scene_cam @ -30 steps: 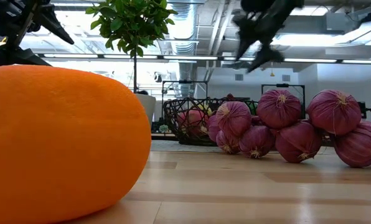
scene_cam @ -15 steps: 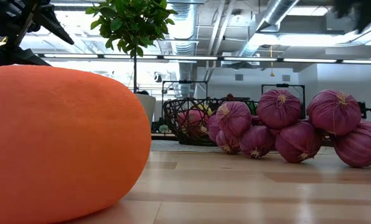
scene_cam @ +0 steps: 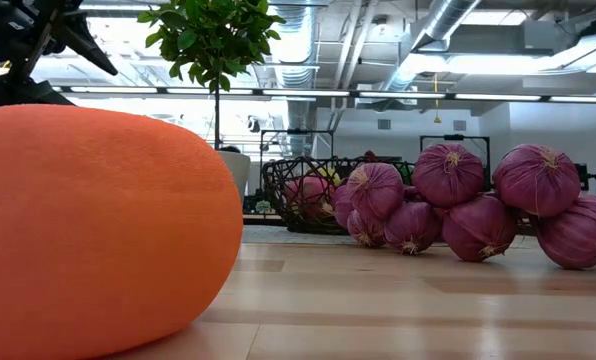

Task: Build produce basket
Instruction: Put the red chili pepper into the black wire basket

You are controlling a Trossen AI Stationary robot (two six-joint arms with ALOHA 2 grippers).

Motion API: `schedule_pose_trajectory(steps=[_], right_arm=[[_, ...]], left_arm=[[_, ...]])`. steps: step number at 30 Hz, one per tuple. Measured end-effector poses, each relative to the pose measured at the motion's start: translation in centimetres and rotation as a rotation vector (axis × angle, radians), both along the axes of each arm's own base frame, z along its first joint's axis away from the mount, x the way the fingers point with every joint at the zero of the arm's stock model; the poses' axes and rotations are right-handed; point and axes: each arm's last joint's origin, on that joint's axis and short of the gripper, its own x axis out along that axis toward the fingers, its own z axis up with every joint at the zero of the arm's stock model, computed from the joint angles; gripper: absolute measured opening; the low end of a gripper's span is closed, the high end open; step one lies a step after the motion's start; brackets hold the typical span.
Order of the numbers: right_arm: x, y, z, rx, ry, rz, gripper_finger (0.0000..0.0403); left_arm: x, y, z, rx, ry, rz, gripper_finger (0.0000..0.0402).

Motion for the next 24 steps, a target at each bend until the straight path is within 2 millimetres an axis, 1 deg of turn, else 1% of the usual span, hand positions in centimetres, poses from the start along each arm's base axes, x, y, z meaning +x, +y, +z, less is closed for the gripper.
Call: schedule_pose_trajectory(steps=[4, 12, 18, 21, 24], right_arm=[[0.4, 1.3, -1.6, 0.039, 0.027, -0.016, 0.0266], [1.4, 3.1, -5.1, 0.052, 0.089, -0.033, 0.0266], [2.3, 4.6, -7.7, 0.1, 0.071, -0.028, 0.0266], [2.4, 5.1, -8.7, 0.106, 0.086, -0.024, 0.0266], [2.5, 5.3, -9.0, 0.116, 0.093, -0.022, 0.0262]], left_arm=[[0.0, 0.0, 0.0, 0.001, 0.0, -0.002, 0.0364], [0.0, 0.0, 0.0, 0.002, 0.001, -0.003, 0.0364], [0.0, 0.0, 0.0, 0.003, 0.002, -0.003, 0.0364], [0.0, 0.0, 0.0, 0.003, 0.001, -0.003, 0.0364], [0.0, 0.0, 0.0, 0.003, 0.002, -0.003, 0.0364]])
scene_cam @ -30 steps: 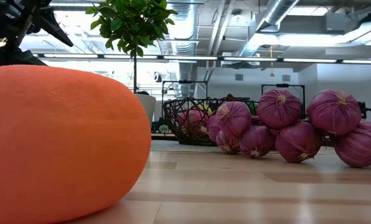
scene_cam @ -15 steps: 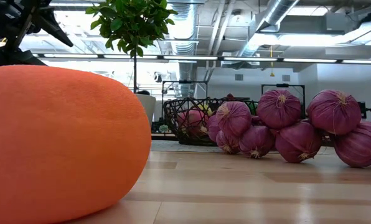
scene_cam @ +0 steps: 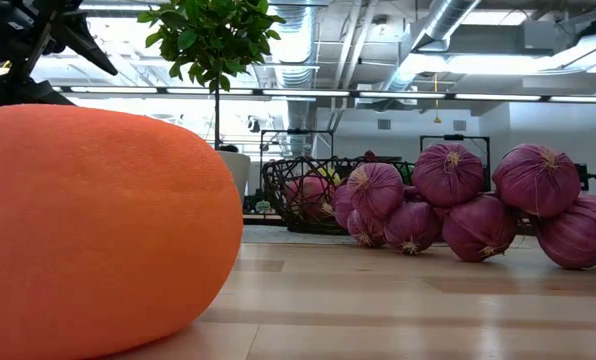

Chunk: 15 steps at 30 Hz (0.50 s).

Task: Build produce basket
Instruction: Put the red chili pepper into the black wire basket

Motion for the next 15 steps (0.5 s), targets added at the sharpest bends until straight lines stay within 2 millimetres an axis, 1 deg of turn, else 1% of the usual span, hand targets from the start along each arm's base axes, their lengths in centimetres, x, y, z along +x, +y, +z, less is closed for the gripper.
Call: schedule_pose_trajectory(steps=[2, 4, 8, 11, 13, 15], right_arm=[[0.0, 0.0, 0.1, 0.002, -0.002, 0.0, 0.0249], [0.1, -0.2, 0.2, 0.001, -0.006, 0.006, 0.0226], [0.3, -0.8, 0.8, -0.011, -0.01, 0.044, 0.0159], [0.6, -1.3, 1.5, 0.006, -0.034, 0.119, 0.0116], [1.0, -1.8, 2.2, 0.027, -0.055, 0.17, 0.0107], [1.6, -2.6, 3.3, 0.046, -0.084, 0.215, 0.0109]], left_arm=[[0.0, 0.0, 0.0, 0.0, 0.0, 0.0, 0.0364], [0.0, 0.0, 0.0, 0.0, 0.0, 0.0, 0.0364], [0.0, 0.0, 0.0, -0.001, 0.0, 0.001, 0.0364], [0.0, 0.0, 0.0, -0.001, 0.0, 0.0, 0.0364], [0.0, 0.0, 0.0, -0.001, 0.0, 0.0, 0.0364], [0.0, 0.0, 0.0, -0.001, 0.0, 0.001, 0.0364]])
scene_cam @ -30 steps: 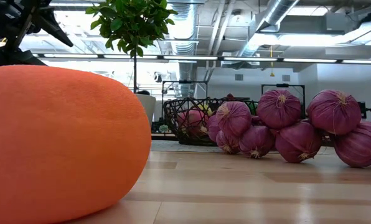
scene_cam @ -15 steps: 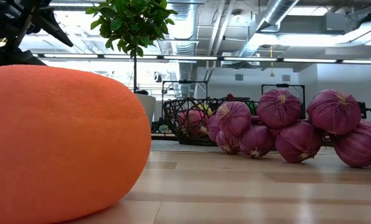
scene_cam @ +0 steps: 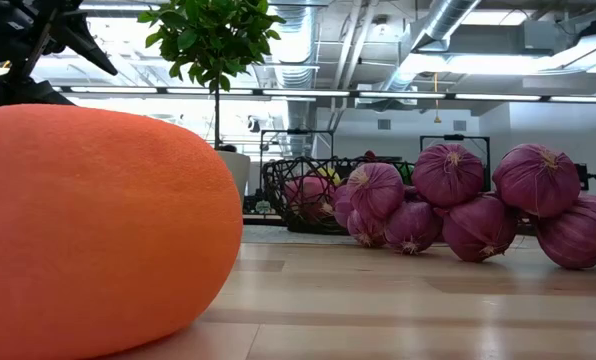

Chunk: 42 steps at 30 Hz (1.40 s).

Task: Build produce basket
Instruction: Put the red chili pepper into the black wire basket

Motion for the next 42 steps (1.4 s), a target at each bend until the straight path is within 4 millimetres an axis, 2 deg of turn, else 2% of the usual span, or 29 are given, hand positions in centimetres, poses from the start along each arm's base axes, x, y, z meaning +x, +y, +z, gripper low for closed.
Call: schedule_pose_trajectory(steps=[4, 7, 13, 18, 23, 27, 30, 35, 42], right_arm=[[1.2, -2.5, 3.0, -0.013, -0.124, 0.051, 0.0141], [2.1, -5.7, 6.1, -0.072, -0.266, 0.076, 0.016], [3.7, -14.8, 11.9, -0.255, -0.497, 0.137, 0.016], [5.0, -23.1, 14.3, -0.372, -0.57, 0.252, 0.0147], [6.3, -29.8, 14.2, -0.446, -0.576, 0.453, 0.0147], [7.6, -33.0, 12.6, -0.499, -0.507, 0.708, 0.0156], [9.0, -34.4, 11.7, -0.514, -0.453, 0.87, 0.0161], [11.9, -35.2, 10.5, -0.524, -0.397, 1.071, 0.0158], [15.0, -36.0, 9.4, -0.488, -0.349, 1.181, 0.0167]], left_arm=[[0.0, 0.0, 0.0, 0.0, 0.0, 0.0, 0.0364], [0.0, 0.0, 0.0, 0.0, -0.001, 0.0, 0.0364], [0.0, 0.0, 0.0, -0.005, -0.005, 0.005, 0.0364], [0.0, 0.0, 0.0, -0.013, -0.013, 0.015, 0.0364], [0.0, 0.0, 0.0, -0.023, -0.019, 0.022, 0.0364], [0.0, 0.0, 0.0, -0.037, -0.029, 0.034, 0.0364], [0.0, 0.0, 0.0, -0.041, -0.035, 0.042, 0.0364], [0.0, 0.1, 0.0, -0.046, -0.048, 0.064, 0.0364], [0.0, 0.1, 0.0, -0.057, -0.056, 0.074, 0.0364]])
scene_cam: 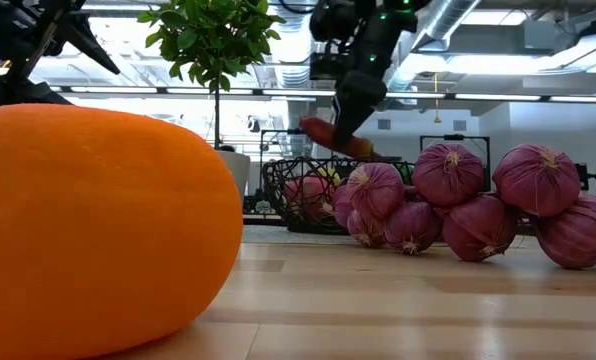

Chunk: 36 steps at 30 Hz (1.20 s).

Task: Build produce basket
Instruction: Put the red chili pepper into the black wire basket, then put the orange into the black wire basket

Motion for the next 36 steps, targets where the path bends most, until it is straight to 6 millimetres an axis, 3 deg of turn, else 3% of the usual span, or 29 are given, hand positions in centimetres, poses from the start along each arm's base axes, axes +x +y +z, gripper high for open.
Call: schedule_pose_trajectory(steps=[6, 13, 16, 21, 25, 29, 32, 36], right_arm=[[1.0, -0.1, -1.0, 0.04, 0.05, 0.035, 0.0193], [0.5, -0.8, -1.8, 0.119, 0.107, -0.006, 0.0243], [0.7, -0.7, -0.6, 0.175, 0.082, -0.029, 0.0262], [1.7, 1.0, 3.9, 0.277, -0.041, -0.04, 0.0271], [3.0, 4.7, 7.0, 0.345, -0.17, 0.015, 0.0271], [4.3, 10.3, 8.0, 0.385, -0.274, 0.117, 0.0271], [5.5, 14.9, 7.5, 0.391, -0.328, 0.224, 0.0271], [6.7, 20.4, 5.0, 0.382, -0.322, 0.326, 0.0271]], left_arm=[[0.0, 0.0, 0.0, -0.001, -0.001, 0.001, 0.0364], [0.0, 0.0, 0.0, -0.001, -0.001, 0.0, 0.0364], [0.0, 0.0, 0.0, -0.001, 0.0, 0.0, 0.0364], [0.0, 0.0, 0.0, -0.001, -0.001, 0.001, 0.0364], [0.0, 0.0, 0.0, -0.007, 0.003, -0.005, 0.0364], [0.0, -0.1, -0.1, -0.019, 0.015, -0.019, 0.0364], [0.0, -0.1, -0.1, -0.028, 0.024, -0.031, 0.0364], [0.0, -0.1, -0.1, -0.039, 0.03, -0.04, 0.0364]])
